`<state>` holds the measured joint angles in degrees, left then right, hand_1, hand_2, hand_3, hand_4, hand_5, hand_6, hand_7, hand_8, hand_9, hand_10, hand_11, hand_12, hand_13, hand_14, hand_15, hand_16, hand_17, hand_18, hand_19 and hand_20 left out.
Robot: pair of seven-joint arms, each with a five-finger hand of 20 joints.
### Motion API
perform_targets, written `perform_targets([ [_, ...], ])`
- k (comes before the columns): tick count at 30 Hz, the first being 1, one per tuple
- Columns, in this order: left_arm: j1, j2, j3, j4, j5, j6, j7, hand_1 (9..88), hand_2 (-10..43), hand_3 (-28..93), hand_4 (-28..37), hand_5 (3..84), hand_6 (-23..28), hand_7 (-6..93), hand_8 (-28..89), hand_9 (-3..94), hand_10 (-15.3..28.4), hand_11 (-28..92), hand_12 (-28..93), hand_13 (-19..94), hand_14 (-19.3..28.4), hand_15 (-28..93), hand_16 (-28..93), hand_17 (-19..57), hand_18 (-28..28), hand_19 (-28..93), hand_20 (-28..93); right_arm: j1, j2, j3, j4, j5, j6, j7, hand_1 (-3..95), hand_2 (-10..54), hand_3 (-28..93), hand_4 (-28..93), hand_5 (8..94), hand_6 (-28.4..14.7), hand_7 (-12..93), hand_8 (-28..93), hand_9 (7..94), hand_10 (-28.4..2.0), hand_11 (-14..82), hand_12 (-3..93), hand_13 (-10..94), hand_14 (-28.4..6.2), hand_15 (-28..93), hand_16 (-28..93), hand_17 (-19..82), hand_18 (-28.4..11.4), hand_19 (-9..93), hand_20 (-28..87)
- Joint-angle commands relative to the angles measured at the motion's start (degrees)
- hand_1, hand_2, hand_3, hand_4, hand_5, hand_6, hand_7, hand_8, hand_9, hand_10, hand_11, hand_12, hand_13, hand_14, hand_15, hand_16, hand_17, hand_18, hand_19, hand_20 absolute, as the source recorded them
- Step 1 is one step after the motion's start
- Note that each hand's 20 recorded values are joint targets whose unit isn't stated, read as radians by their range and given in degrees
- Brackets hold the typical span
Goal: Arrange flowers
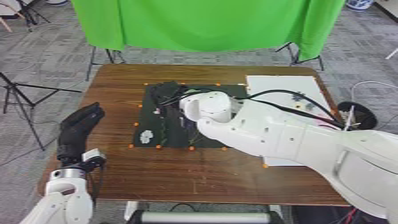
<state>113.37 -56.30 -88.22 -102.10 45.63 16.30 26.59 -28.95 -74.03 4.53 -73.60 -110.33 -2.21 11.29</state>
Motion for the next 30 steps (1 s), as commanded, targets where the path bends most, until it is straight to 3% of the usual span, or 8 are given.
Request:
perform_targets([
  [1, -0.13, 0.38, 2.58, -1.07, -0.08, 3.00, 0.19, 45.6, -1.9, 65, -11.7, 53.0, 1.6, 18.7, -7, 48.1, 11.6, 18, 13, 42, 13.5, 15, 1, 16.6, 9.8, 10, 23, -0.18, -1.20, -0.09, 1.18, -1.01, -0.16, 0.62, 57.3, -9.5, 68, -22, 71.4, 5.1, 31, -2, 84.8, -7.8, 3.3, 30.5, 89, -2.3, 64, 30, 62, -13.1, 93, 62],
  [13, 0.18, 0.24, 2.16, -1.09, 0.03, 2.35, 0.10, 45.3, -3.0, 65, -11.6, 52.9, 1.7, 18.7, -8, 47.9, 11.6, 18, 14, 42, 13.6, 15, 1, 16.3, 9.8, 9, 23, 0.17, -1.18, -0.16, 1.28, -1.12, -2.18, 1.66, 56.3, -9.5, 67, -21, 69.8, 5.0, 29, -2, 81.7, -7.9, 3.3, 29.6, 88, -2.2, 64, 30, 61, -13.1, 93, 61],
  [14, 0.35, -0.39, 1.61, -1.16, 0.62, 1.98, -0.36, 45.3, -3.1, 65, -11.6, 52.9, 1.7, 18.7, -8, 47.9, 11.6, 18, 14, 42, 13.6, 15, 1, 16.3, 9.8, 9, 23, 0.16, -1.22, 0.24, 1.27, -1.10, -2.88, 1.65, 55.8, -9.5, 67, -20, 69.0, 5.1, 29, -2, 79.9, -7.9, 4.3, 28.6, 88, -2.2, 64, 30, 61, -13.0, 93, 61],
  [23, 1.01, -0.44, 1.29, -1.43, 0.54, 1.84, -0.48, 44.9, -3.9, 66, -11.5, 52.9, 1.7, 19.1, -8, 48.0, 11.7, 19, 14, 42, 13.7, 16, 1, 16.1, 9.7, 9, 23, 1.15, -0.78, 1.92, 0.14, -0.98, -8.23, 3.08, 49.4, -9.5, 71, -21, 63.4, 5.6, 27, -2, 70.5, -9.5, 12.8, 18.3, 87, -2.0, 63, 29, 60, -12.9, 93, 60],
  [30, 0.92, -0.38, 1.24, -1.34, 0.76, 1.58, -0.71, 44.8, -4.5, 66, -11.7, 53.1, 1.6, 19.7, -8, 48.4, 11.8, 20, 14, 42, 13.9, 16, 1, 15.9, 9.8, 9, 23, 2.11, 0.53, 3.83, -1.81, 0.32, -10.95, 4.03, 43.1, -9.5, 77, -20, 58.0, 6.0, 24, -13, 67.1, -10.0, 11.8, 18.1, 86, -2.2, 62, 30, 59, -12.7, 93, 58],
])
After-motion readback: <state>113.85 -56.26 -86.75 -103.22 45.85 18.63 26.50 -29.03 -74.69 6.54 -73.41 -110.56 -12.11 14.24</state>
